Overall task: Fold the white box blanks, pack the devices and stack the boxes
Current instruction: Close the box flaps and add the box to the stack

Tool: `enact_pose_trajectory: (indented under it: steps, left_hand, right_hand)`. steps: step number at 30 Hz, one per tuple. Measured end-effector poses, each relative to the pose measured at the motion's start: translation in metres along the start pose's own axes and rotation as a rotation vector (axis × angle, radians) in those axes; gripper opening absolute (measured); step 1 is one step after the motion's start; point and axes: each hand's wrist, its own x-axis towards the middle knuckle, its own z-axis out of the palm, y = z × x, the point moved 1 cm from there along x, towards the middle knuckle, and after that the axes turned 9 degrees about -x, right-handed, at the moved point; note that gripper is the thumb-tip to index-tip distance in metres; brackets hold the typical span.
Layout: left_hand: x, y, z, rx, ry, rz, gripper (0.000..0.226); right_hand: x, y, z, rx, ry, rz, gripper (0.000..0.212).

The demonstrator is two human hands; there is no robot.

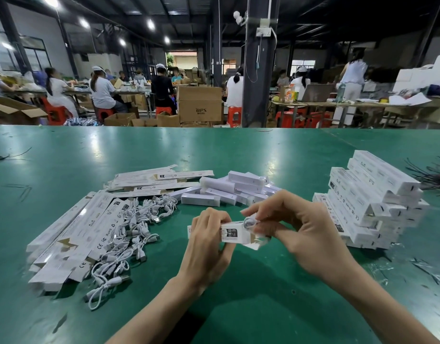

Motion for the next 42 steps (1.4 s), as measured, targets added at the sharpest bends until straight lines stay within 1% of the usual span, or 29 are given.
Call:
enact_pose_trajectory:
  steps: [4, 7, 9, 12, 15, 17, 21, 24, 27, 29, 32, 33, 35, 37, 39, 42]
  left_hand:
    - [0.000, -0.001, 0.000, 0.003, -0.005, 0.007, 0.024]
    - [0.001, -0.002, -0.001, -0.017, 0.002, -0.010, 0.025]
    - [0.001, -0.002, -0.001, -0.009, 0.011, -0.007, 0.025]
    - [0.001, -0.002, -0.001, 0.003, 0.017, 0.006, 0.024]
    - [0.001, -0.003, 0.000, 0.022, 0.008, 0.024, 0.023]
    - [0.001, -0.004, -0.001, 0.022, 0.009, 0.037, 0.016]
    - [0.001, -0.004, -0.002, 0.001, 0.007, 0.046, 0.018]
    - [0.001, -0.004, -0.001, 0.006, 0.009, 0.087, 0.017]
    - [0.001, -0.004, -0.001, 0.006, 0.006, 0.109, 0.019]
    - [0.001, -0.004, -0.001, 0.018, 0.003, 0.112, 0.021]
    - [0.001, -0.004, 0.000, 0.048, 0.004, 0.111, 0.027]
    - [0.001, -0.003, -0.001, 0.056, 0.004, 0.112, 0.027]
    - [0.001, -0.003, -0.001, 0.073, 0.000, 0.114, 0.017]
    - [0.001, -0.004, -0.002, 0.087, -0.003, 0.101, 0.013]
    - [0.001, -0.004, -0.002, 0.097, -0.001, 0.082, 0.016]
    - [0.001, -0.003, -0.002, 0.099, -0.001, 0.078, 0.018]
  right_hand:
    - [-0.002, 0.006, -0.005, -0.067, -0.001, 0.011, 0.030]
    - [-0.001, 0.010, -0.007, -0.012, 0.033, 0.109, 0.026]
    - [-0.001, 0.011, -0.007, 0.018, 0.024, 0.173, 0.024]
    - [-0.002, 0.012, -0.006, 0.026, 0.014, 0.208, 0.021]
    - [-0.003, 0.011, -0.004, 0.002, -0.015, 0.188, 0.025]
    - [-0.004, 0.010, -0.002, -0.022, -0.006, 0.143, 0.029]
    - [-0.004, 0.009, -0.001, -0.061, 0.020, 0.038, 0.023]
    - [-0.005, 0.010, -0.002, -0.047, -0.043, 0.021, 0.024]
    - [-0.005, 0.015, -0.007, -0.048, -0.110, 0.008, 0.032]
    - [-0.005, 0.017, -0.010, -0.098, -0.136, -0.024, 0.036]
    - [-0.006, 0.013, -0.011, -0.282, -0.103, -0.103, 0.019]
    - [-0.006, 0.012, -0.011, -0.318, -0.089, -0.104, 0.016]
    - [-0.006, 0.011, -0.009, -0.360, -0.066, -0.103, 0.016]
    - [-0.008, 0.010, -0.006, -0.395, -0.041, -0.126, 0.016]
    - [-0.009, 0.010, -0.003, -0.402, -0.018, -0.130, 0.014]
    - [-0.009, 0.010, -0.005, -0.355, -0.019, -0.077, 0.009]
